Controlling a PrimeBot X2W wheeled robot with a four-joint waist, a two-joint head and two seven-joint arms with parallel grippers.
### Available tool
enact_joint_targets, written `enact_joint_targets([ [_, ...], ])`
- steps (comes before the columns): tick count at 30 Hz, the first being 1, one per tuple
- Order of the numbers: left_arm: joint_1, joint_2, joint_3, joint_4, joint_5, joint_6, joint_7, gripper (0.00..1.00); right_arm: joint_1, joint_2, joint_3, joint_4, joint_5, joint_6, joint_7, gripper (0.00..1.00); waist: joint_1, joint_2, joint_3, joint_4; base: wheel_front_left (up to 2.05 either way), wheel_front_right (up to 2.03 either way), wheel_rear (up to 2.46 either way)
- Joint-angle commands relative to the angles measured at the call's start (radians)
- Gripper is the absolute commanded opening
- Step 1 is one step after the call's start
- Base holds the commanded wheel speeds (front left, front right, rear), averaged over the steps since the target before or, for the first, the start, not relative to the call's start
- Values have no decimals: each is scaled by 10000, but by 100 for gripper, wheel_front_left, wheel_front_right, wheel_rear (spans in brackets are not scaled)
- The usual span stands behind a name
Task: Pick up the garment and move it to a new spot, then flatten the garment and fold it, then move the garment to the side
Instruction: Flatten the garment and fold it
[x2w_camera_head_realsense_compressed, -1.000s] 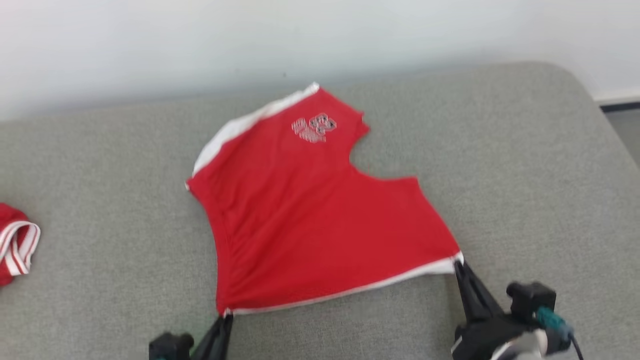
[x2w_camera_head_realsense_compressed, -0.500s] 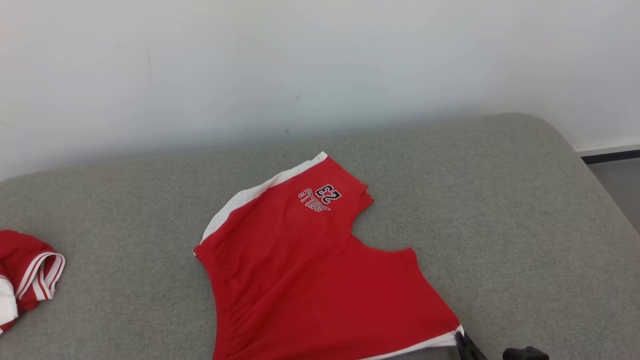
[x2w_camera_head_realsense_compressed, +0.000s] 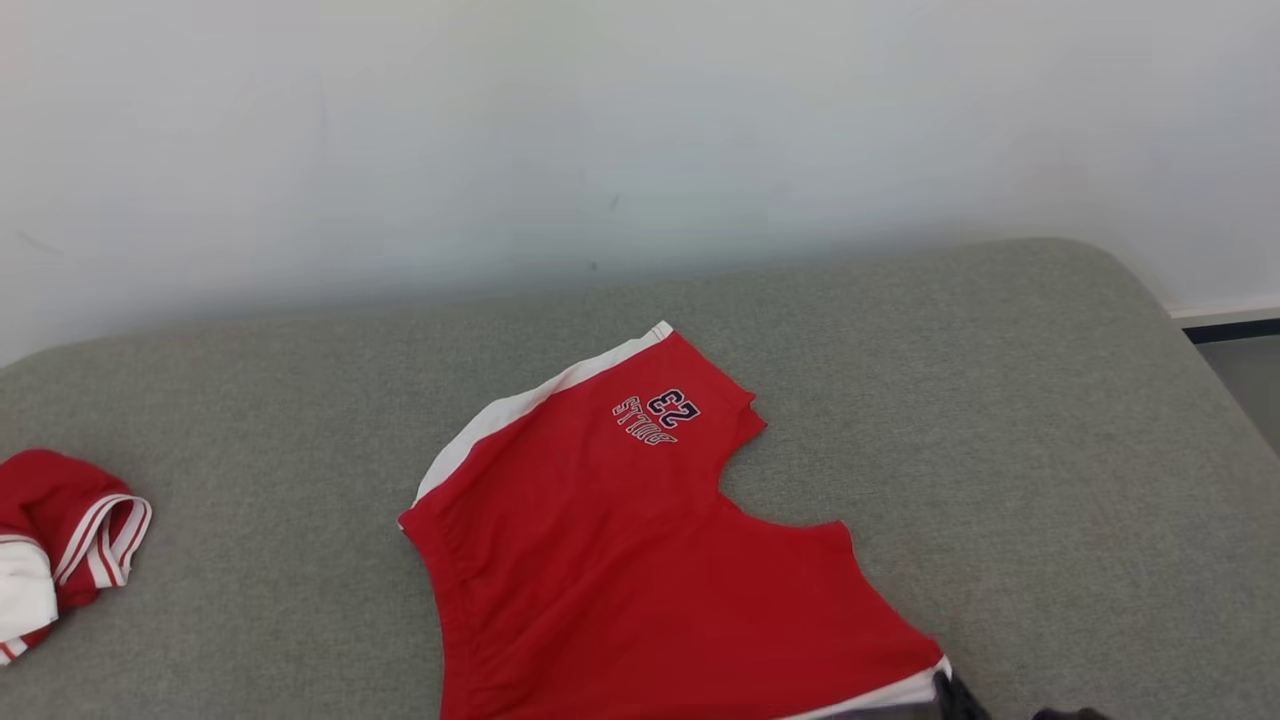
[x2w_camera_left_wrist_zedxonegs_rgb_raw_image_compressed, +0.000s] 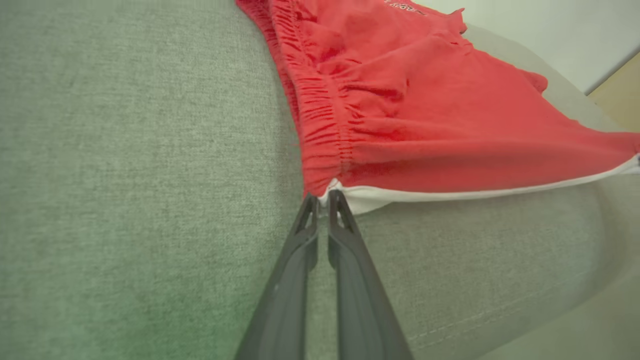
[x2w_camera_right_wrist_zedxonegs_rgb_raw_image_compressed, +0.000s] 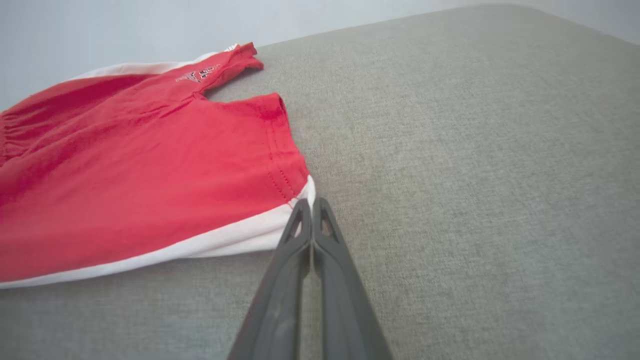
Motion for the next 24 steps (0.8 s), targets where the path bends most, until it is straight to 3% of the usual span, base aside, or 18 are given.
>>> enact_joint_targets([
  [1,-35,69,-52,-278,-103,30,-29,0,-109,7,-141,-200,-60,-24,-10,0,0,1,136,121,0,0,0],
  [9,-530,143,-238,-1820,-42,28,-29,0,-1565,-10,-320,-828,-185,-24,-9,0,0,1,682,699,0,0,0],
  [24,-3582,48,-547,-2140,-163,27,-29,0,-6187,-765,-41,724,-569,-24,-7,0,0,1,2852,1950,0,0,0],
])
